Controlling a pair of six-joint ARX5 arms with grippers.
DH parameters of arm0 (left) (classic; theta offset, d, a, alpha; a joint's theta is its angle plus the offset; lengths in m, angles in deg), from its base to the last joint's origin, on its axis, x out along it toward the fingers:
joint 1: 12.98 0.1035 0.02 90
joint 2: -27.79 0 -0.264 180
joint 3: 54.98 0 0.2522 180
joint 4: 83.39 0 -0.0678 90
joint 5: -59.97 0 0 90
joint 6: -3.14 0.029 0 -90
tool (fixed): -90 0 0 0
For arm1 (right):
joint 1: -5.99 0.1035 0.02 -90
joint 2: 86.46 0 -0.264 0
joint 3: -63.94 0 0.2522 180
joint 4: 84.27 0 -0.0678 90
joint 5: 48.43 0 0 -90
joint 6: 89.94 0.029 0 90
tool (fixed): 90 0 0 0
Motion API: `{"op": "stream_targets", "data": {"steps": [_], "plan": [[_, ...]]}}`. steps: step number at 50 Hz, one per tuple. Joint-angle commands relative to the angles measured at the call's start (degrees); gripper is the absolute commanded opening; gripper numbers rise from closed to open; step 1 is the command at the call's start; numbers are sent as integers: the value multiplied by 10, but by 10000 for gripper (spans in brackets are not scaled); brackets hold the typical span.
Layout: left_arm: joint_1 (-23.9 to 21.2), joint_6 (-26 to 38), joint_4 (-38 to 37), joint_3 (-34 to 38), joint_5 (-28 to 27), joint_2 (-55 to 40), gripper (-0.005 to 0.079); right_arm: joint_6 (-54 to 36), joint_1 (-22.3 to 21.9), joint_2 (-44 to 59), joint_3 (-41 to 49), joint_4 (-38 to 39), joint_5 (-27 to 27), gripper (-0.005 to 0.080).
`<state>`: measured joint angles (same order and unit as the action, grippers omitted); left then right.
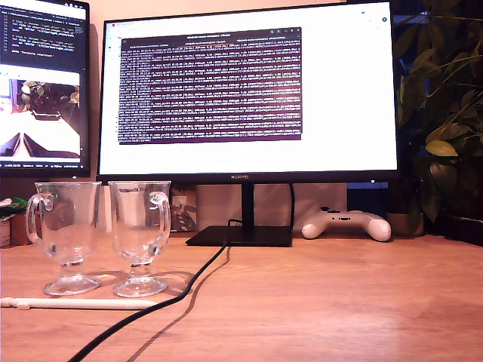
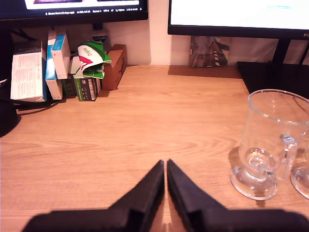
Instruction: Pick the small glass cups in front of you with each of your hands, and place them behind the white pen
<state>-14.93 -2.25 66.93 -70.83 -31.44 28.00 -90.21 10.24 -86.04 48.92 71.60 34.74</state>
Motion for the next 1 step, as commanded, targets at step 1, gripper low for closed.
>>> {"op": "stream_targets", "data": {"steps": [1], "plan": [[-1,5,-12,14,0,5,-19,1,3,-3,9,6,-2,-12]]}}
